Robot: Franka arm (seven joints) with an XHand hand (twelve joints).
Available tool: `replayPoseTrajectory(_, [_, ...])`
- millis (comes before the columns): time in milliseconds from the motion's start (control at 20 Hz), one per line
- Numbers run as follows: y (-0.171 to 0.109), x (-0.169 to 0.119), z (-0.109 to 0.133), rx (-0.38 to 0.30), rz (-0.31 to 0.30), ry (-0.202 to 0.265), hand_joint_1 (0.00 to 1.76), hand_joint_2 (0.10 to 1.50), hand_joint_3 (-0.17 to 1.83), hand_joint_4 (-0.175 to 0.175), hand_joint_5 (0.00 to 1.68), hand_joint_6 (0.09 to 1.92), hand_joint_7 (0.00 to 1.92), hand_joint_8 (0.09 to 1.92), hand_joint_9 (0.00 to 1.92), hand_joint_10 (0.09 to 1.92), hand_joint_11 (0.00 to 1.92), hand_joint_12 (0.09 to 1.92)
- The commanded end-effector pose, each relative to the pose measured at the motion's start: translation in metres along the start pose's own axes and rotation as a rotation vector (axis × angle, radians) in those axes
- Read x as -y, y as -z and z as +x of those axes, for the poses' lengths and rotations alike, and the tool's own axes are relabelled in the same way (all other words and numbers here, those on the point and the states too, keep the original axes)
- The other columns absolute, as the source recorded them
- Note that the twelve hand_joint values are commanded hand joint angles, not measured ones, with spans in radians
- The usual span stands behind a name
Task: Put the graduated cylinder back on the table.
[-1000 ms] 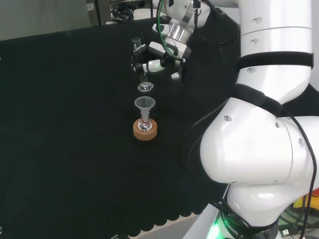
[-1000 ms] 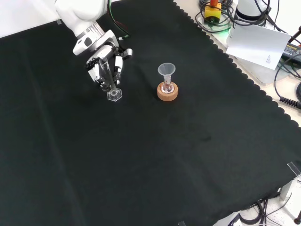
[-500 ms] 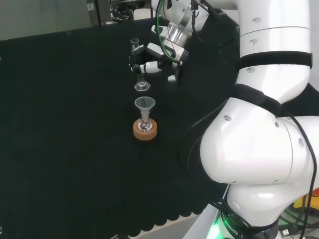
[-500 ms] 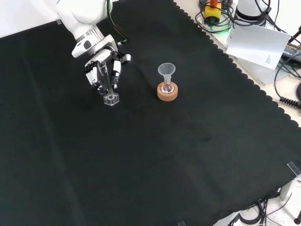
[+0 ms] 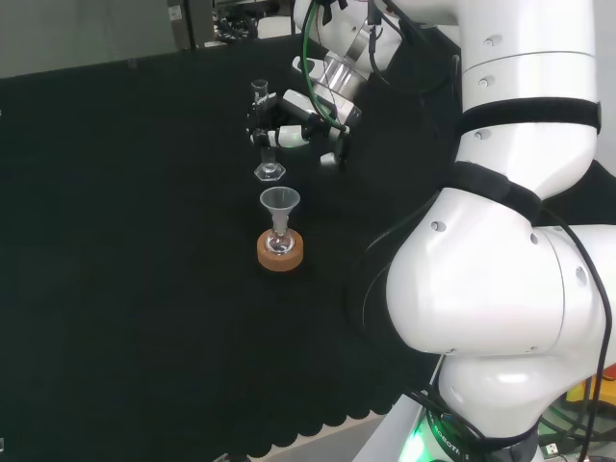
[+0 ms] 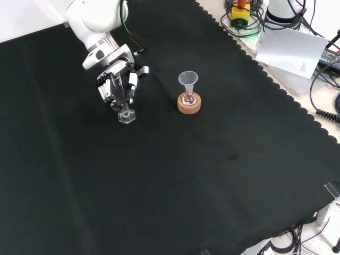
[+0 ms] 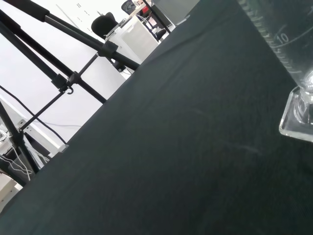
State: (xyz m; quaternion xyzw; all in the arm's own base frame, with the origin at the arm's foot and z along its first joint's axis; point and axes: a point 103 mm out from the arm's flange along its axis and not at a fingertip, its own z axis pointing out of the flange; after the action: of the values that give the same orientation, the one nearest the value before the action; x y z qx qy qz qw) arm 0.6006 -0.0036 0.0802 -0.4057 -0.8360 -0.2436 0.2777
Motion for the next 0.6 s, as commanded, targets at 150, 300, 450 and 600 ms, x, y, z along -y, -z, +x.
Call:
replayPoseTrajectory(150, [-0.0061,0.0025,-0.0036,-0.034,0.035,0.001,1.08,1.19,0.0,-0.101,0.85,1.21,0.93,0.5,1.27,0.09,1.11,0.86])
replayPoseTrajectory(300, [-0.0077,0.0044,-0.0048,-0.018,0.065,-0.003,1.02,1.18,-0.01,-0.056,0.78,0.96,0.79,0.56,1.21,0.09,0.99,0.94])
replayPoseTrajectory(450, [-0.0079,0.0063,-0.0058,-0.007,0.081,-0.014,0.97,1.14,-0.05,-0.043,0.72,0.74,0.71,0.57,1.14,0.09,0.87,1.01])
replayPoseTrajectory(600, [-0.0088,0.0065,-0.0055,0.004,0.102,-0.025,0.95,1.12,-0.09,-0.035,0.69,0.68,0.67,0.57,1.09,0.09,0.78,1.08])
